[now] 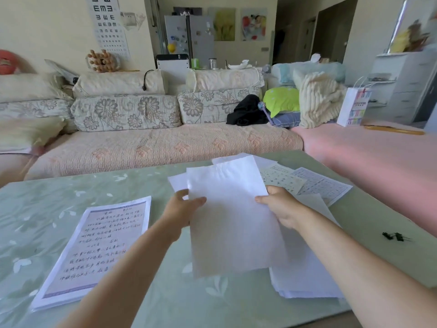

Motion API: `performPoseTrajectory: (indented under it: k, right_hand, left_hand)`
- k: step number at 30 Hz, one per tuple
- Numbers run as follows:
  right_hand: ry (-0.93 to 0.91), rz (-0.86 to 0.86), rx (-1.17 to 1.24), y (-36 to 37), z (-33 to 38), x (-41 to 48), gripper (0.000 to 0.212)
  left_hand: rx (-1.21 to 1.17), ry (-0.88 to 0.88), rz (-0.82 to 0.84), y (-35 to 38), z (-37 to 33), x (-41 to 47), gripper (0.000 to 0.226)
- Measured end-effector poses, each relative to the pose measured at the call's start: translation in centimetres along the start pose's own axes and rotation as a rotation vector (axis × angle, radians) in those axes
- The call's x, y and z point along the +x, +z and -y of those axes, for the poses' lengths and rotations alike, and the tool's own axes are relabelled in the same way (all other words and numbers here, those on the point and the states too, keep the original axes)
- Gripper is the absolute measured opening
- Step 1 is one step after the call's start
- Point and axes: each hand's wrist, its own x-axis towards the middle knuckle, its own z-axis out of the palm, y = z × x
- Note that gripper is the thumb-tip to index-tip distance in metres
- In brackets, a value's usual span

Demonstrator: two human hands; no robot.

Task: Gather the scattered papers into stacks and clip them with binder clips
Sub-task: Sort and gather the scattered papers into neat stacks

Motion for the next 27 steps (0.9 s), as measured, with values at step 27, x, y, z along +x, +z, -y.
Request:
performPoseTrajectory:
  k: [27]
  right_hand:
    - [0.310, -0.393, -0.471, -14.3, -7.0, -2.1, 0.019]
  left_hand:
    - [0.156, -0.312, 0.212, 18.1, 1.7, -0.4, 0.041]
